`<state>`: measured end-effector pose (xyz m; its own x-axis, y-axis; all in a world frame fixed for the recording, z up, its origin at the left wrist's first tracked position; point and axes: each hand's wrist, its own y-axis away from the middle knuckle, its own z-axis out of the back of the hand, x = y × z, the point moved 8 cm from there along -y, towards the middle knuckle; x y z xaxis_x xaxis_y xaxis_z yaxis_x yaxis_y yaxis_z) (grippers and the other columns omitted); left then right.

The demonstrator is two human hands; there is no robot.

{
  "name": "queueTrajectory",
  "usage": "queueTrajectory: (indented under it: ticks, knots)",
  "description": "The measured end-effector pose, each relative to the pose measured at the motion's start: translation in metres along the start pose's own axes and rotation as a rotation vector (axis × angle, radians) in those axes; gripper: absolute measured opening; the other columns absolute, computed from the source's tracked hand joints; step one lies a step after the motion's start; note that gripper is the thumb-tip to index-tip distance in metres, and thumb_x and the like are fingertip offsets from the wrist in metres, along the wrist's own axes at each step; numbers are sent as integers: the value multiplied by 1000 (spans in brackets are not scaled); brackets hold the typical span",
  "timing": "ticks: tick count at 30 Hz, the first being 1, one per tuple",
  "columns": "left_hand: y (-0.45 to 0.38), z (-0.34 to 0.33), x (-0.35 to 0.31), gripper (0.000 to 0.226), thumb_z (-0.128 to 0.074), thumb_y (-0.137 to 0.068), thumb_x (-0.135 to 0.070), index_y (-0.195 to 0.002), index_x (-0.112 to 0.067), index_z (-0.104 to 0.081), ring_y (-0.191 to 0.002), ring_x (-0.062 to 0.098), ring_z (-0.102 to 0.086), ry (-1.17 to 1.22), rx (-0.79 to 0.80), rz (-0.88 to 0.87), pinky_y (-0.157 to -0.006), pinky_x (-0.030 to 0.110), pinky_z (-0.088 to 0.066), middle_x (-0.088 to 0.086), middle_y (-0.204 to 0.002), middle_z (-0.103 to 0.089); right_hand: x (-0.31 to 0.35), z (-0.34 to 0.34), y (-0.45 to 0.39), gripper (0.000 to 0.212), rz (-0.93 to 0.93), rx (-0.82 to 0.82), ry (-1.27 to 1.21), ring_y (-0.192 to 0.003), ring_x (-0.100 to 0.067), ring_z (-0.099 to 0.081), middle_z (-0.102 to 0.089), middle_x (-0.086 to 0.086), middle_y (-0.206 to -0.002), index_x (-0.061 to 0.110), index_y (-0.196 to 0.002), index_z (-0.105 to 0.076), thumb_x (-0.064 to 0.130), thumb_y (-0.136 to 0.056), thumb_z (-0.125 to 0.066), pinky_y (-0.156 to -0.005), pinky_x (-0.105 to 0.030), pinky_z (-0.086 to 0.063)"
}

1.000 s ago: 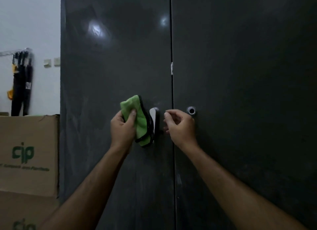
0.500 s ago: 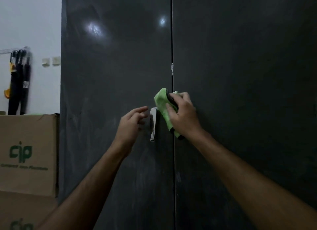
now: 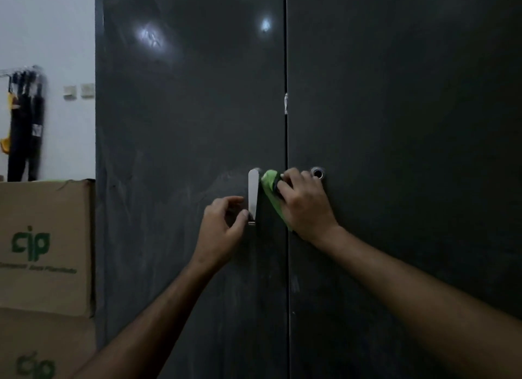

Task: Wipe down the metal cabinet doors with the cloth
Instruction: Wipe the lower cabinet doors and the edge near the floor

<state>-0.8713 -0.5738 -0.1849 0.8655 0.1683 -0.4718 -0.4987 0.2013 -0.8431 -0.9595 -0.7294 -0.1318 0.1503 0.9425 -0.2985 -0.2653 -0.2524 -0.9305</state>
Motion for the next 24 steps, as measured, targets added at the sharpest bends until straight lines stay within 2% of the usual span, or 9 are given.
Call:
queueTrajectory:
  ticks: [3, 6, 9, 11, 13, 15, 19, 20, 24]
  knots:
    - [0, 14, 7, 40, -60, -100, -25, -139, -15, -62, -120, 10, -42, -200, -63, -63, -105, 36, -44, 3, -131, -55, 1, 1, -20, 17, 118, 7, 89, -86, -29, -54, -58, -11, -103, 10, -107, -68, 21, -94, -67, -73, -41, -41]
    - [4, 17, 20, 52, -60, -96, -30, -146, -15, -56, -130, 14, -38, -293, -36, -71, -112, 38, -38, 5, -143, -48, -4, 3, -44, 25, 10, -18, 85, -88, -27, -54, -59, -8, -108, 14, -116, -69, 11, -91, -66, -74, -40, -43]
    - [15, 11, 30, 60, -69, -97, -23, -153, -14, -50, -144, 21, -34, -355, 0, -90, -121, 43, -33, 6, -156, -39, -5, 1, -23, 18, -96, -61, 28, -86, -27, -53, -58, -8, -107, 14, -110, -67, 12, -93, -63, -74, -42, -43]
    - [18, 9, 31, 62, -69, -97, -22, -155, -13, -48, -149, 23, -31, -375, 8, -113, -124, 43, -30, 7, -160, -36, 13, -8, 17, 15, -19, -38, 20, -84, -28, -52, -57, -10, -105, 13, -108, -66, 16, -93, -64, -72, -42, -41]
    - [17, 12, 31, 60, -66, -99, -22, -155, -12, -47, -150, 23, -31, -382, 15, -125, -125, 44, -30, 7, -161, -36, 39, -22, 58, 20, 180, 69, 28, -83, -29, -52, -58, -11, -104, 12, -112, -66, 21, -94, -63, -70, -42, -39]
    - [16, 16, 32, 60, -58, -100, -28, -156, -12, -46, -150, 23, -32, -399, 36, -126, -123, 44, -32, 7, -162, -35, 39, -24, 60, 23, 282, 113, 42, -84, -28, -53, -58, -9, -104, 13, -112, -66, 28, -96, -61, -70, -41, -39]
    - [22, 13, 43, 65, -52, -102, -34, -163, -16, -35, -156, 23, -23, -473, 120, -165, -126, 43, -24, 5, -171, -23, 2, -5, 11, 10, -113, -88, 29, -80, -31, -53, -60, -10, -101, 13, -98, -67, 21, -93, -69, -68, -42, -39]
    - [24, 11, 47, 67, -55, -104, -33, -165, -17, -30, -158, 22, -17, -495, 145, -175, -127, 41, -19, 4, -174, -18, 8, -10, 22, 9, -130, -90, 16, -81, -31, -53, -60, -11, -102, 12, -99, -67, 18, -93, -69, -68, -42, -39]
    - [26, 10, 60, 74, -55, -105, -33, -168, -21, -18, -161, 17, -3, -522, 211, -193, -129, 38, -11, -2, -177, -2, 69, -40, 110, 23, 329, 156, -20, -85, -27, -55, -61, -12, -111, 10, -113, -66, 22, -94, -65, -70, -41, -42]
